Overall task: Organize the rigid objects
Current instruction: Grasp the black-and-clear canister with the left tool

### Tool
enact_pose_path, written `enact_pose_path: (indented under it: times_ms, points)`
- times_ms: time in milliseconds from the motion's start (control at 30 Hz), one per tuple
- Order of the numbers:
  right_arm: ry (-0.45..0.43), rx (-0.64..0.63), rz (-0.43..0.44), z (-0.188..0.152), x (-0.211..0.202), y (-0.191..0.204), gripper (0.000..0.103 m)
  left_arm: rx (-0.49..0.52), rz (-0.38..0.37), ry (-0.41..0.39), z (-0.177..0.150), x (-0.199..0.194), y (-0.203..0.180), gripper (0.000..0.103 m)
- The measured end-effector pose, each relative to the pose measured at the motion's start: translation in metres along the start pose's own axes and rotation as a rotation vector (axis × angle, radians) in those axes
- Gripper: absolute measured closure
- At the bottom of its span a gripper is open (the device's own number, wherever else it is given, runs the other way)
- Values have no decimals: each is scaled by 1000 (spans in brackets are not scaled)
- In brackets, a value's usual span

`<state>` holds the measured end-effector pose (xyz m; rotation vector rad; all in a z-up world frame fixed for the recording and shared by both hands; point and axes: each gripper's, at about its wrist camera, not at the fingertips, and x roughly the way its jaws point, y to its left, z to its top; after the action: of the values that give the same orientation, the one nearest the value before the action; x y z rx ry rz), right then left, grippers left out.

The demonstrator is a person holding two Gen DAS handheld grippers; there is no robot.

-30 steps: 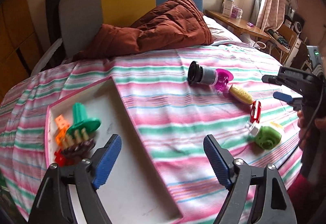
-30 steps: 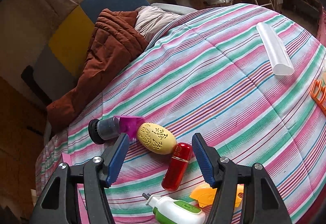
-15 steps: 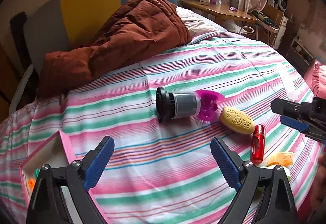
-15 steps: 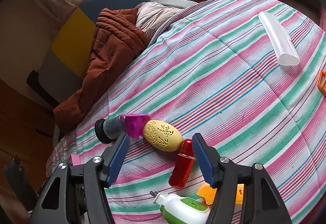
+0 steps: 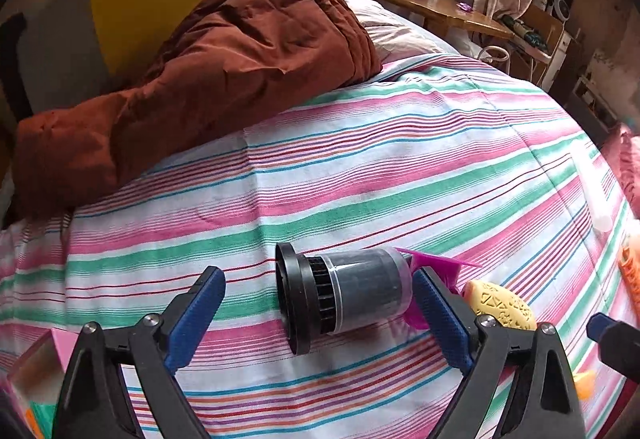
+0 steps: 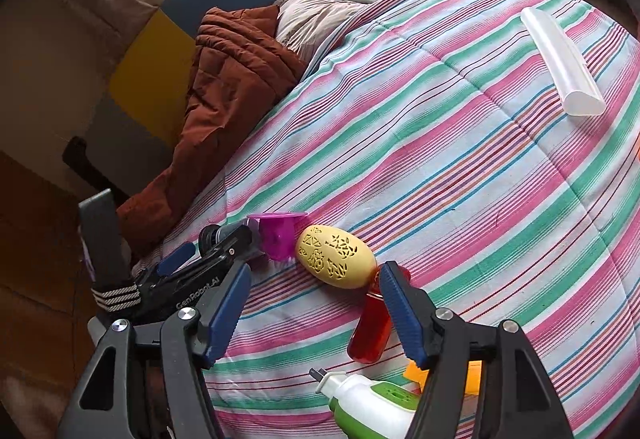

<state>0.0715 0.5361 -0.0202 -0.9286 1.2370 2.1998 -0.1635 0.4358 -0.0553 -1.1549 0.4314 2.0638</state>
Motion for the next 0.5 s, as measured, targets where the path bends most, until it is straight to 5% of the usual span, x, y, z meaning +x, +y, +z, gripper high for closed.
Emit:
enact_pose_path:
  times_ms: [67, 500]
  points:
    - [-1, -1, 0, 0, 0, 0, 35, -22, -56, 31, -2, 4, 2, 41]
    - [-2, -34, -24, 1, 0, 4, 35, -106, -63, 6, -95, -68, 4, 42]
